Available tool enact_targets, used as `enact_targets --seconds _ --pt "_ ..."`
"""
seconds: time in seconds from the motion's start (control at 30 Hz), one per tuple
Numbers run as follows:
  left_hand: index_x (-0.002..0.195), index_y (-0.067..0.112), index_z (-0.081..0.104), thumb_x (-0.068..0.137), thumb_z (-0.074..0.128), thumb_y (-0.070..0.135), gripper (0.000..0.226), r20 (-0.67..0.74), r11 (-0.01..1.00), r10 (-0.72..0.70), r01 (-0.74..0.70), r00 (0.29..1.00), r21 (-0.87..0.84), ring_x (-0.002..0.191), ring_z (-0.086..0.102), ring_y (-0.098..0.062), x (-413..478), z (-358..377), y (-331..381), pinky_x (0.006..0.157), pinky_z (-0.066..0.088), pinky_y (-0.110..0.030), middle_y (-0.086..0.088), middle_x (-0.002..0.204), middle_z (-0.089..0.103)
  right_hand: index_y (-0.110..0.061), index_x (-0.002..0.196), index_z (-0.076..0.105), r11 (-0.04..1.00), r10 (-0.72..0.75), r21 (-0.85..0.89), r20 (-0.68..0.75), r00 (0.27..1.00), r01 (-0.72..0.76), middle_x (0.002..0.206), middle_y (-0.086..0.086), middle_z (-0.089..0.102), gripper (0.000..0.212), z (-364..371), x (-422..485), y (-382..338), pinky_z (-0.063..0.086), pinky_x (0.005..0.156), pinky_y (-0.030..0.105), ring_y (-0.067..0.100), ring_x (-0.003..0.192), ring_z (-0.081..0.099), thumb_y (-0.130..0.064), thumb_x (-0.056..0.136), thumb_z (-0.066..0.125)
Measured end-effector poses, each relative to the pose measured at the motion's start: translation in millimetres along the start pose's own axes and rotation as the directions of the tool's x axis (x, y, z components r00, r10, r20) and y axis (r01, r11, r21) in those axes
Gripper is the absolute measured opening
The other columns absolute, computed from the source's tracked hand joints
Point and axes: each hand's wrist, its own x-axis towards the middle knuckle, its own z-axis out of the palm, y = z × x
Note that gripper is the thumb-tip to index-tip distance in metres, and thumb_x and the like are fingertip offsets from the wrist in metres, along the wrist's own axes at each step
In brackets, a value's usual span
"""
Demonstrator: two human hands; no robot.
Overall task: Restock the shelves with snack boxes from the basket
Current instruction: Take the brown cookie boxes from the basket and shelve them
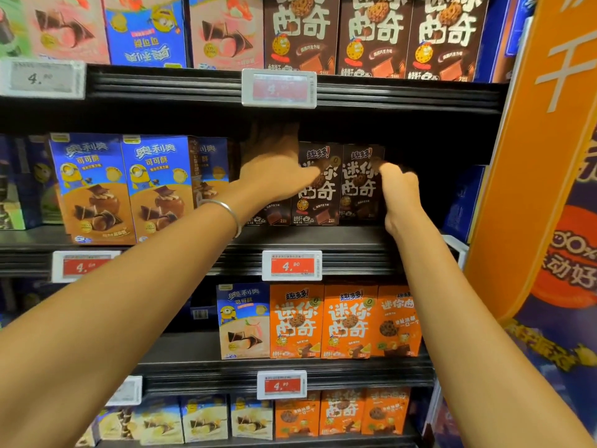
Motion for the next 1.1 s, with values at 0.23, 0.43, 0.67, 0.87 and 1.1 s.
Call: enact_targets --seconds 0.23,0.43,0.67,0.87,1.1 --pt "0.125 0.02 0.064 0.098 0.069 0.047 0.039 -0.323 0.736 -0.057 -0.179 0.945 -0.652 0.113 0.065 -0.006 -92.3 0.2 -18.3 0.095 0.053 -0.026 0.008 0.119 0.069 -0.026 0.134 0.055 0.987 -0.146 0.097 0.165 0.976 0.131 0.137 -0.007 0.061 0.062 -22.5 -87.6 -9.1 0.048 0.103 0.037 0.01 0.124 0.058 -0.052 0.078 0.064" --pt "0.13 0.017 0.064 0.1 0.056 0.04 0.038 -0.288 0.375 -0.269 -0.175 0.919 -0.91 0.113 0.074 -0.028 -236.6 33.0 -58.1 0.088 0.058 -0.033 -0.008 0.119 0.077 -0.009 0.129 0.059 0.956 -0.098 0.292 0.403 0.91 -0.026 0.117 0.006 0.073 0.039 -33.5 -188.9 41.0 0.054 0.091 0.035 0.021 0.107 0.071 -0.029 0.097 0.052" --pt "0.118 0.022 0.069 0.098 0.057 0.045 0.032 0.104 0.285 -0.649 0.368 0.754 -0.885 0.086 0.077 -0.015 -420.9 117.6 -144.7 0.074 0.059 -0.024 0.0 0.098 0.081 -0.013 0.104 0.065 0.884 0.404 -0.131 0.698 0.591 -0.449 0.081 0.002 0.073 0.016 -2.9 -281.6 170.5 0.05 0.063 0.028 0.016 0.069 0.068 -0.019 0.097 0.052" --pt "0.097 0.016 0.068 0.11 0.052 0.027 0.024 0.424 -0.137 -0.877 0.727 0.227 -0.673 0.082 0.067 -0.028 -585.3 184.5 -230.1 0.075 0.048 -0.039 -0.008 0.089 0.074 -0.014 0.101 0.068 0.526 0.846 -0.638 0.457 0.274 -0.562 0.101 0.011 0.073 0.015 3.3 -396.7 311.3 0.053 0.07 0.03 0.022 0.081 0.07 -0.019 0.102 0.053" --pt "0.129 0.006 0.064 0.111 0.048 0.04 0.041 0.622 -0.518 -0.767 0.724 -0.157 -0.456 0.1 0.066 -0.03 -704.4 250.4 -306.5 0.066 0.053 -0.026 -0.016 0.114 0.07 -0.014 0.108 0.063 0.063 0.998 -0.851 0.069 0.008 -0.521 0.1 0.008 0.067 0.022 29.4 -518.7 448.2 0.046 0.06 0.023 0.016 0.075 0.066 -0.032 0.104 0.05"
